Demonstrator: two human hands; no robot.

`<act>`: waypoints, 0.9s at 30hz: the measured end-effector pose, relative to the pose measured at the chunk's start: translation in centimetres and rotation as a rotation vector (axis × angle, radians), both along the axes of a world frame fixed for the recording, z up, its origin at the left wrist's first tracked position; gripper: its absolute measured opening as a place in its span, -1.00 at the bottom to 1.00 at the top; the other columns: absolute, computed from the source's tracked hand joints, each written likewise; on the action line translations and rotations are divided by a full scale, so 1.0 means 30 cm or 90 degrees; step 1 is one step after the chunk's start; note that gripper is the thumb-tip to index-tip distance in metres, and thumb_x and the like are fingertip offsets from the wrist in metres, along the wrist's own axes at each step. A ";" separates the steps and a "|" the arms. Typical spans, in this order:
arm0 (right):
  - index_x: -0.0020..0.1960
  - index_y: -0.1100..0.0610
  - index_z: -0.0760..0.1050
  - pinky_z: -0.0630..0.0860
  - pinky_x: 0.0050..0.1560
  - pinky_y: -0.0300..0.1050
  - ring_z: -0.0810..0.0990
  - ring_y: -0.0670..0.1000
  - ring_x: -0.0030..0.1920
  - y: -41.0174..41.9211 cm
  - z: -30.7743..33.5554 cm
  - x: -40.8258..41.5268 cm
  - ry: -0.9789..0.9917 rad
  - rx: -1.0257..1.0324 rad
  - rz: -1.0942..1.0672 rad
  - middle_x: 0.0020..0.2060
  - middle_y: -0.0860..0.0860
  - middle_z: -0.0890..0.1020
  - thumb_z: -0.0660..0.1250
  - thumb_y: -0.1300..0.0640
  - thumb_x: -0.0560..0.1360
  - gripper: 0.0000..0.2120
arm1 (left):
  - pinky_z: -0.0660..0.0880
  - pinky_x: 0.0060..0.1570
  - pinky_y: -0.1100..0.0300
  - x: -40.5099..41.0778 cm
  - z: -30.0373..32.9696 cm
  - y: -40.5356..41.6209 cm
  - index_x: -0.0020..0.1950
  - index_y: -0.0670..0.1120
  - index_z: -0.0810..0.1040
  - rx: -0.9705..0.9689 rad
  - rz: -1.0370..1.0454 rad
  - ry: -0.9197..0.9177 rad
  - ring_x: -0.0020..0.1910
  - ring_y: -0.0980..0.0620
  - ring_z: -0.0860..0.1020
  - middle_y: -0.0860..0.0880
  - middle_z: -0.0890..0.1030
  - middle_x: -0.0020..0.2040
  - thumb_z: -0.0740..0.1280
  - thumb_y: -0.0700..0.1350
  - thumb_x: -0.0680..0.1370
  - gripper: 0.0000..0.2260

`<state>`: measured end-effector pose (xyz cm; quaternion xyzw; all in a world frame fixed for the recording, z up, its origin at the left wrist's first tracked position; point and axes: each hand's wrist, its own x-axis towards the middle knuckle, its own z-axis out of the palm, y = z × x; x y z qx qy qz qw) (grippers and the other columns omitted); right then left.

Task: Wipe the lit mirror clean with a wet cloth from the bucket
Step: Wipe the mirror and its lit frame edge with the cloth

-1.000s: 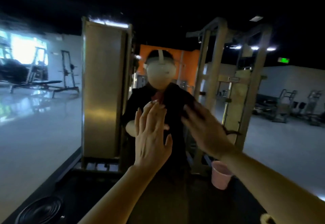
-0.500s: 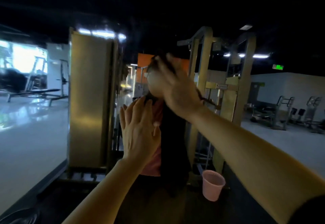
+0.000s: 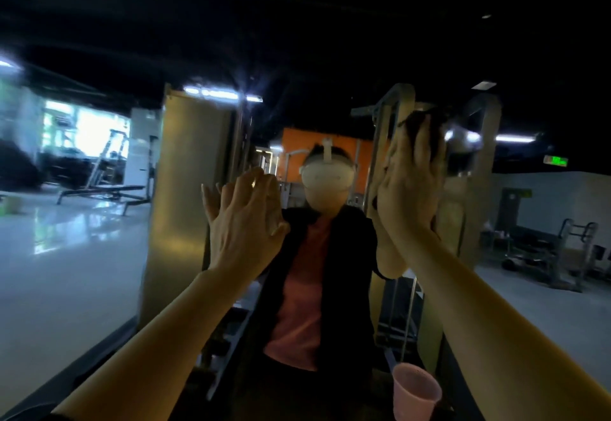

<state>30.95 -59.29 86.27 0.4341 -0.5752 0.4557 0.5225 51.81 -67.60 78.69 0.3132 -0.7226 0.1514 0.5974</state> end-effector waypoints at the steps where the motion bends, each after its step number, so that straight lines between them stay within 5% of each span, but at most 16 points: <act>1: 0.57 0.21 0.18 0.21 0.51 0.21 0.04 0.29 0.56 -0.048 0.020 0.060 0.039 0.020 -0.004 0.57 0.20 0.14 0.10 0.28 0.61 -0.48 | 0.07 0.39 -0.42 0.040 0.005 -0.020 0.37 0.01 0.37 0.014 0.017 0.011 0.33 -0.19 0.39 -0.05 0.41 0.39 0.59 0.04 0.28 -0.28; 9: 0.61 0.22 -0.10 -0.03 0.57 0.17 -0.14 0.24 0.58 -0.448 0.116 0.702 0.233 0.201 0.044 0.60 0.18 -0.04 0.00 0.21 0.62 -0.41 | 0.06 0.40 -0.40 0.399 0.042 -0.226 0.30 -0.03 0.47 0.091 0.101 0.054 0.38 -0.17 0.37 -0.05 0.44 0.38 0.58 -0.07 0.30 -0.39; 14: 0.62 0.18 -0.07 -0.12 0.58 0.14 -0.20 0.22 0.59 -0.574 0.152 0.892 0.367 0.304 0.014 0.60 0.15 -0.08 -0.03 0.11 0.67 -0.46 | 0.01 0.45 -0.34 0.528 0.068 -0.324 0.30 0.00 0.48 0.103 0.110 0.087 0.41 -0.11 0.35 0.00 0.40 0.42 0.57 -0.04 0.31 -0.41; 22: 0.57 0.21 0.17 -0.05 0.56 0.13 0.02 0.28 0.57 -0.375 0.273 0.598 0.222 0.145 -0.047 0.57 0.20 0.15 -0.13 0.18 0.55 -0.41 | 0.12 0.38 -0.39 0.355 0.185 -0.231 0.35 -0.06 0.45 0.014 0.046 0.014 0.35 -0.16 0.38 -0.06 0.41 0.40 0.54 -0.03 0.32 -0.37; 27: 0.57 0.17 0.18 0.04 0.55 0.09 0.05 0.24 0.57 -0.167 0.232 0.238 0.111 0.047 -0.098 0.56 0.16 0.19 0.14 0.20 0.61 -0.47 | 0.18 0.33 -0.43 0.048 0.224 -0.070 0.23 -0.01 0.45 -0.111 -0.048 -0.024 0.26 -0.10 0.42 -0.01 0.44 0.29 0.49 0.04 0.34 -0.50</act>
